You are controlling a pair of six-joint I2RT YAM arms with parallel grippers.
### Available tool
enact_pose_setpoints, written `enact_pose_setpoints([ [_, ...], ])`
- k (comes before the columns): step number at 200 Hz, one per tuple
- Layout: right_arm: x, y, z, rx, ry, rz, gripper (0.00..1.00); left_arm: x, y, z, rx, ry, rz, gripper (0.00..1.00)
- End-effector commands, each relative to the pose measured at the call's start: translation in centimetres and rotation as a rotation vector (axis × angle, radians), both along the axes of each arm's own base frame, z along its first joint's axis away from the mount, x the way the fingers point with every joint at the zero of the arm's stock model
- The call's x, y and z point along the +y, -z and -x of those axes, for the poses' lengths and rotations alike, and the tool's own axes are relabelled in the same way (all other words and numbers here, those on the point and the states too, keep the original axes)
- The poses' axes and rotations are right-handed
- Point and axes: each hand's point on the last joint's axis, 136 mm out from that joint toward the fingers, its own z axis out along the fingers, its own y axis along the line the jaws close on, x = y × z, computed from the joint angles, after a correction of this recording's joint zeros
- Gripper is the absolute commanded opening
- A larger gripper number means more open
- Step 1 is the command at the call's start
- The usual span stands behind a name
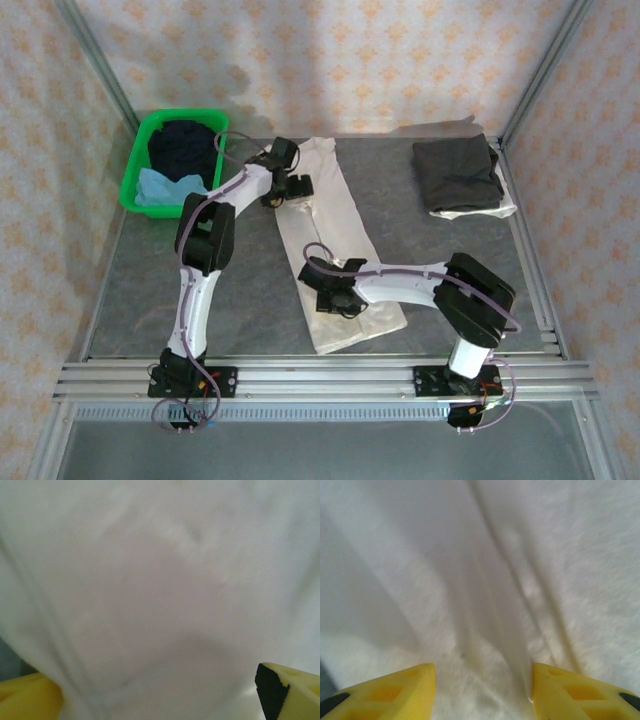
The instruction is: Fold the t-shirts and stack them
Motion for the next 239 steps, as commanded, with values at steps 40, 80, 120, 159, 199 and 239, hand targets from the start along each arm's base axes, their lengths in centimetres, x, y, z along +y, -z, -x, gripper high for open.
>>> enact_pose_setpoints([
  [40,-0.7,-6.5,-2.4,-0.165,-0.047,0.032,0.55,-3.4,2.5,-2.1,0.077,0.143,0.076,0.95],
  [80,-4.5,-3.9,-3.1,-0.16,0.005,0.115,0.55,-6.1,2.2,-4.0,0.028,0.153,0.159,0.97],
  [120,-2.7,0.0,-0.7,-0.052,0.019,0.045,0.54,-7.4,1.4,-4.6,0.007,0.142,0.196,1.0],
  [159,-0.9,0.7,1.3,0.007,-0.017,0.03,0.52,-5.0,-5.1,-3.7,-0.056,0.115,0.096,1.0],
  [199,-4.3,-4.6,0.6,-0.114,-0.016,0.082,0.55,-0.3,-10.7,-1.2,-0.126,0.034,-0.002,1.0],
  [239,-11.3,-6.9,-1.1,-0.192,0.107,0.151,0.56,3.1,-11.9,4.5,-0.103,-0.005,-0.066,1.0],
])
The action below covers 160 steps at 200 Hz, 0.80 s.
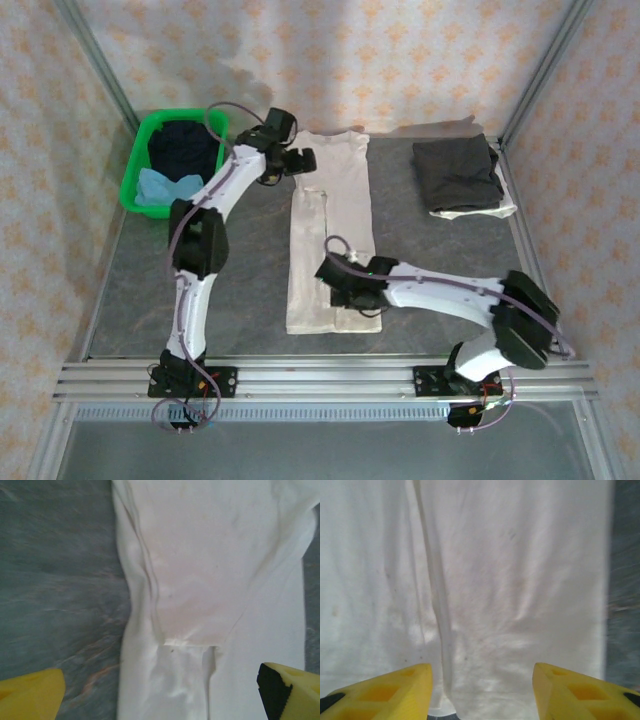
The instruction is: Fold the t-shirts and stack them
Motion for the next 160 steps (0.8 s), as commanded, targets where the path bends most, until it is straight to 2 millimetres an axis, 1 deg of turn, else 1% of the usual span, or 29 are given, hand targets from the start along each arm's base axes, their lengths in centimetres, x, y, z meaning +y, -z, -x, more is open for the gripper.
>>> enact_pose_setpoints([
  [1,-6.5,-0.3,-0.7,-0.047,0.095,0.136,0.56,2.9,-1.2,3.9,-0.009,-0.042,-0.076,1.0],
  [9,-7.5,0.3,-0.6,-0.034,0.115,0.144,0.56,2.9,-1.0,6.3,-0.005,-0.036,-0.074,1.0],
  [10,-7.7,0.5,-0.5,-0.03,0.12,0.145,0.56,2.9,-0.7,6.6,0.001,-0.036,-0.076,0.99],
  [12,-7.8,0.5,-0.5,-0.028,0.121,0.146,0.56,2.9,-1.1,7.3,-0.009,-0.033,-0.074,0.99],
  [16,-8.2,1.0,-0.3,-0.016,0.128,0.147,0.56,2.8,-1.0,8.6,-0.007,-0.03,-0.077,0.98],
  [17,-8.3,1.0,-0.3,-0.014,0.129,0.145,0.56,2.8,-0.9,9.1,-0.002,-0.029,-0.08,0.98],
  [18,-8.4,1.2,-0.2,-0.008,0.132,0.144,0.56,2.8,-0.2,9.4,0.009,-0.027,-0.085,0.98],
  [19,-8.5,1.3,-0.1,-0.006,0.132,0.141,0.56,2.9,-0.4,9.8,0.007,-0.028,-0.086,0.97],
  [20,-8.5,1.4,-0.1,-0.002,0.134,0.14,0.56,2.8,0.2,10.1,0.018,-0.026,-0.091,0.97],
  [24,-8.6,1.7,0.2,0.011,0.135,0.135,0.56,2.8,0.1,11.6,0.018,-0.024,-0.092,0.96],
  [30,-8.7,2.2,0.4,0.028,0.137,0.125,0.56,2.8,1.1,14.1,0.043,-0.025,-0.097,0.93],
  [31,-8.7,2.2,0.4,0.028,0.137,0.125,0.56,2.7,0.9,14.2,0.037,-0.027,-0.093,0.92],
  [39,-8.4,3.0,0.8,0.053,0.134,0.103,0.56,2.6,2.5,17.4,0.064,-0.029,-0.083,0.86],
  [45,-8.0,3.4,1.1,0.075,0.128,0.081,0.56,2.1,3.3,19.6,0.07,-0.031,-0.065,0.82],
  [57,-7.2,4.4,1.9,0.122,0.119,0.036,0.56,1.4,4.9,23.8,0.089,-0.017,-0.052,0.82],
  [59,-7.1,4.6,2.0,0.13,0.116,0.03,0.56,1.2,5.0,24.2,0.087,-0.017,-0.049,0.82],
  [64,-6.8,5.0,2.3,0.145,0.108,0.014,0.56,1.1,6.0,25.9,0.105,-0.011,-0.049,0.82],
  [67,-6.7,5.2,2.4,0.153,0.107,0.006,0.56,0.8,6.2,26.6,0.108,-0.008,-0.042,0.82],
  [69,-6.7,5.3,2.4,0.154,0.108,0.004,0.56,0.8,6.7,27.2,0.12,-0.006,-0.045,0.82],
  [78,-6.6,5.8,2.8,0.167,0.112,-0.01,0.56,0.6,7.9,29.4,0.141,0.001,-0.033,0.82],
  [91,-6.1,6.3,3.1,0.182,0.107,-0.045,0.56,0.4,9.2,31.8,0.166,0.0,-0.015,0.81],
  [103,-5.7,6.6,3.4,0.196,0.105,-0.075,0.55,0.1,9.8,33.1,0.166,-0.002,0.006,0.79],
  [113,-5.7,7.1,3.7,0.206,0.112,-0.083,0.55,-0.7,10.2,34.2,0.164,0.019,0.02,0.78],
  [132,-5.9,7.8,4.2,0.23,0.118,-0.086,0.53,-2.0,11.0,35.4,0.172,0.042,0.046,0.76],
  [143,-5.9,7.7,4.5,0.233,0.121,-0.087,0.52,-2.9,11.4,36.0,0.183,0.061,0.078,0.74],
  [160,-6.3,7.5,4.7,0.226,0.127,-0.077,0.52,-3.8,11.8,36.6,0.184,0.077,0.09,0.71],
])
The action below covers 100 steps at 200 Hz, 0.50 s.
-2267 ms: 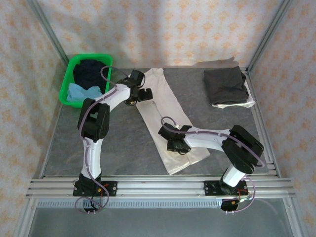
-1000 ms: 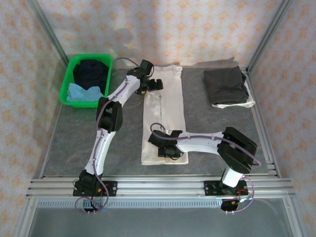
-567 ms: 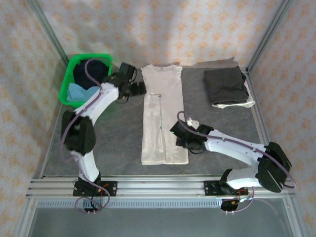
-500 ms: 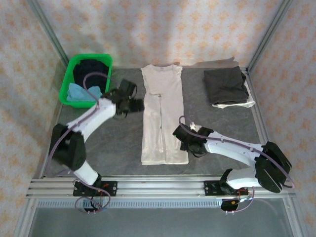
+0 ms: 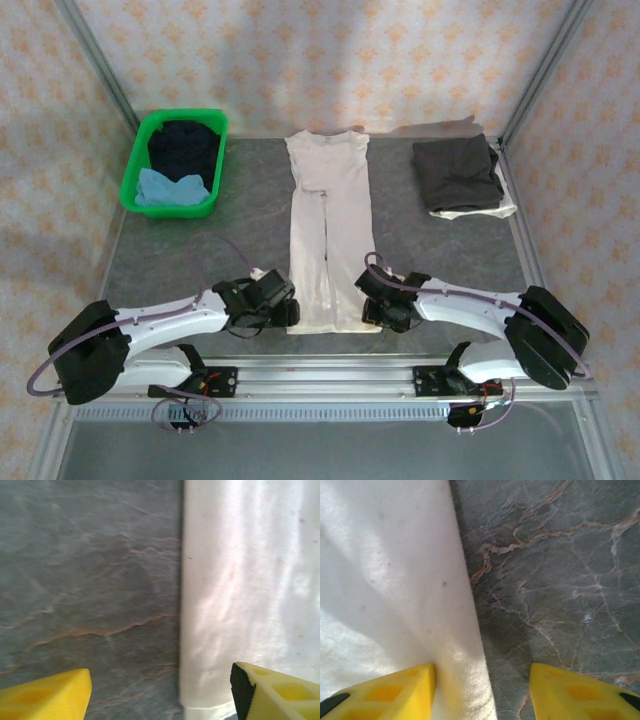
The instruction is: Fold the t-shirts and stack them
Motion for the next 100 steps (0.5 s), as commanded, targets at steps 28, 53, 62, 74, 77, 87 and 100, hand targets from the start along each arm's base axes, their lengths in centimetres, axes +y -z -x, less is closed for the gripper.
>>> enact_pose_setpoints([
  [28,-0.3,-0.1,1.3,0.018,0.015,-0.025,0.51,-1.4,1.0,0.6,-0.01,-0.058,0.055,0.62],
  [53,-0.5,0.2,1.9,0.02,0.011,-0.03,0.46,-2.4,1.0,1.0,-0.019,-0.047,0.099,0.5],
  [62,-0.2,0.4,1.9,0.021,0.009,-0.041,0.45,-2.6,1.2,1.2,-0.017,-0.042,0.101,0.46],
  [74,0.0,0.4,1.7,0.017,0.008,-0.044,0.39,-3.1,1.4,1.2,-0.014,-0.034,0.117,0.38],
  [77,0.1,0.3,1.7,0.015,0.007,-0.045,0.38,-3.3,1.3,1.2,-0.015,-0.032,0.126,0.36],
  [87,0.6,0.0,1.5,0.005,-0.003,-0.054,0.33,-4.0,1.2,1.2,-0.021,-0.026,0.161,0.3],
  [100,1.0,-0.4,1.2,-0.009,-0.009,-0.063,0.27,-4.7,0.7,1.0,-0.034,-0.018,0.198,0.21],
])
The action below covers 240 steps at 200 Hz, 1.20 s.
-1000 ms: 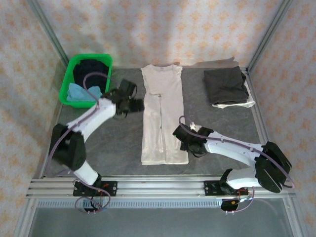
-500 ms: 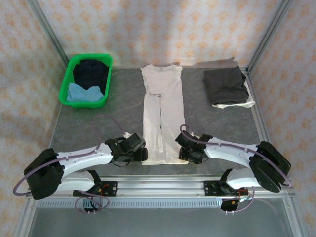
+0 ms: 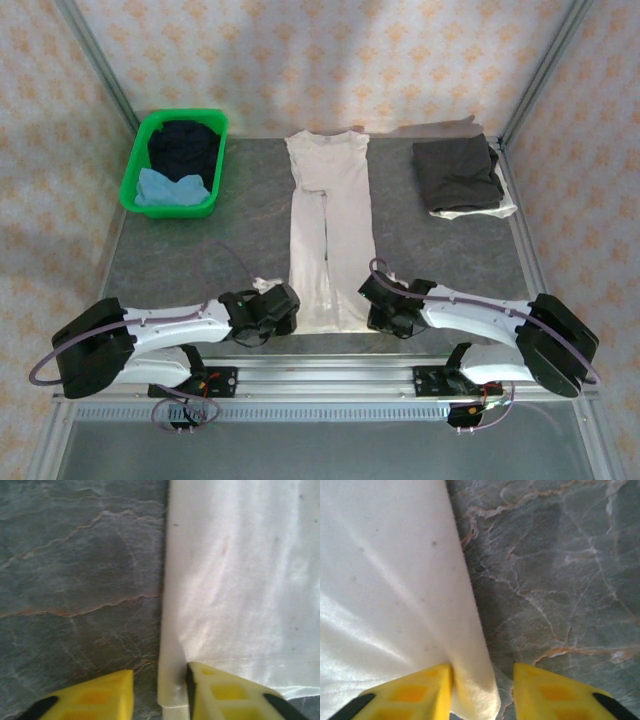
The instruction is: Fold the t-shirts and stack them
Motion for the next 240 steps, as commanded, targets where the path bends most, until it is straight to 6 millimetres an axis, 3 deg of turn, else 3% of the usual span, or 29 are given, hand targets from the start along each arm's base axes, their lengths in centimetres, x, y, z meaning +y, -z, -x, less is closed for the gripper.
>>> enact_pose_setpoints([
  [1,1.3,-0.5,-0.3,-0.018,-0.011,-0.038,0.27,-3.5,-0.8,-0.3,-0.026,0.026,0.153,0.21],
  [19,1.7,-1.2,-0.7,-0.04,-0.008,-0.048,0.17,-3.5,-1.9,-0.7,-0.053,0.029,0.151,0.0],
  [66,2.2,-3.5,-2.3,-0.112,-0.017,-0.048,0.0,-3.7,-5.2,-1.5,-0.135,0.039,0.2,0.0],
  [95,1.8,-6.8,-4.7,-0.199,-0.006,-0.027,0.0,-2.5,-7.7,-2.6,-0.19,0.038,0.134,0.0],
  [133,0.6,-10.5,-9.4,-0.313,0.029,0.039,0.0,-2.2,-10.4,-7.4,-0.224,-0.034,0.073,0.0],
  [153,0.6,-11.4,-11.8,-0.342,0.042,0.034,0.0,-2.6,-11.7,-10.2,-0.242,-0.045,0.064,0.0],
  [173,0.6,-12.1,-15.0,-0.368,0.064,0.03,0.0,-2.0,-11.7,-13.0,-0.236,-0.084,0.067,0.0],
  [198,0.5,-11.9,-18.7,-0.356,0.081,0.034,0.0,-0.8,-11.5,-16.3,-0.228,-0.131,0.043,0.0],
  [240,0.5,-10.8,-23.9,-0.318,0.084,0.041,0.0,-0.8,-10.6,-22.0,-0.2,-0.144,0.039,0.0],
])
